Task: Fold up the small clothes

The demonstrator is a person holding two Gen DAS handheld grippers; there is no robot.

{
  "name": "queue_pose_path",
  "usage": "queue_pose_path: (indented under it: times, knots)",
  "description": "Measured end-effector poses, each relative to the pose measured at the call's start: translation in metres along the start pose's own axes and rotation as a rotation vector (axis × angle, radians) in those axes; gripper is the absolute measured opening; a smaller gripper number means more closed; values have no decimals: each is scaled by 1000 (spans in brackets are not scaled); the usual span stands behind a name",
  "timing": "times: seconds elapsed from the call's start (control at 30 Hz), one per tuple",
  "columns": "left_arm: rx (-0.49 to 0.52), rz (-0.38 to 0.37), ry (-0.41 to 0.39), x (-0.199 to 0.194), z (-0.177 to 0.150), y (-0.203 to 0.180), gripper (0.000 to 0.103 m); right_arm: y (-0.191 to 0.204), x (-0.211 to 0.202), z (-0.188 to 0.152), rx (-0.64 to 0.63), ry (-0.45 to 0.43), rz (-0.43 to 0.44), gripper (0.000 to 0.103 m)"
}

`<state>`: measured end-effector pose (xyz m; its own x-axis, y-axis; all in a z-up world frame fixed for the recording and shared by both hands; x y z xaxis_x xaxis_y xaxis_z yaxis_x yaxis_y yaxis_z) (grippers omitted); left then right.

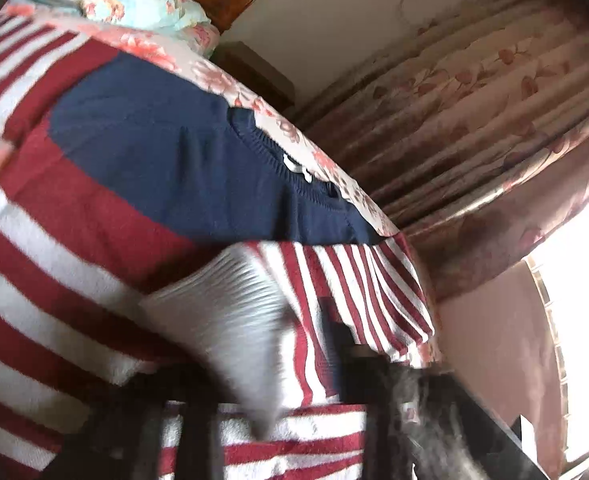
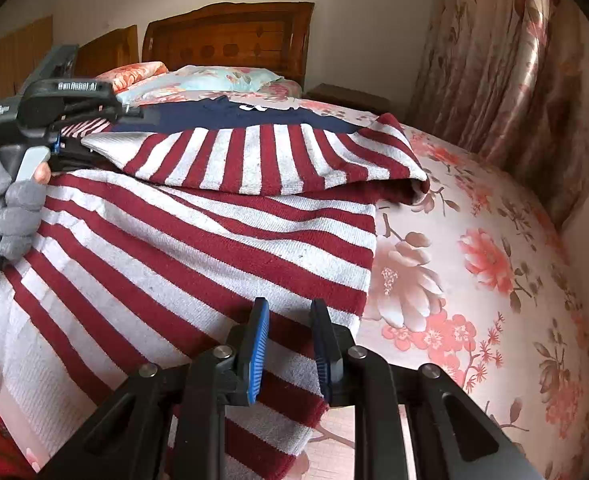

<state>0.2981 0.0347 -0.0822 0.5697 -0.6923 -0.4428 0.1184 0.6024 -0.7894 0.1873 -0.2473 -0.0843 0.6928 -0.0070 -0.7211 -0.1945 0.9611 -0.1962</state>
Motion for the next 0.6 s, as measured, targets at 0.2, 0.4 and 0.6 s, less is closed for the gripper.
queue_pose_path:
  times: [0.2,0.4,0.6]
  knots:
    - [134,3,-30,-10,9,-18,103,-4,1,0,25,5,8,22]
    - [403,51,-94,-26,73,-93,103,-4,1,1,28,5,1,22]
    - [448,213,-28,-25,130,-82,103,-8,3,4,57,9,5,22]
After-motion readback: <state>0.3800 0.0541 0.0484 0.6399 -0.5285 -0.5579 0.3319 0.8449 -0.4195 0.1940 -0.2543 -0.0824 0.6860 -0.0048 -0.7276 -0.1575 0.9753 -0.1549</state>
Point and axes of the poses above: each gripper's, at about its wrist camera, not at the fingertips, and x roughly the way its jaws point, y to its left, z to its top, the point moved 1 cm from there along x, roughly the way its jaws point, and after that the axes turned 8 degrees about -z, right-handed, at the moved point
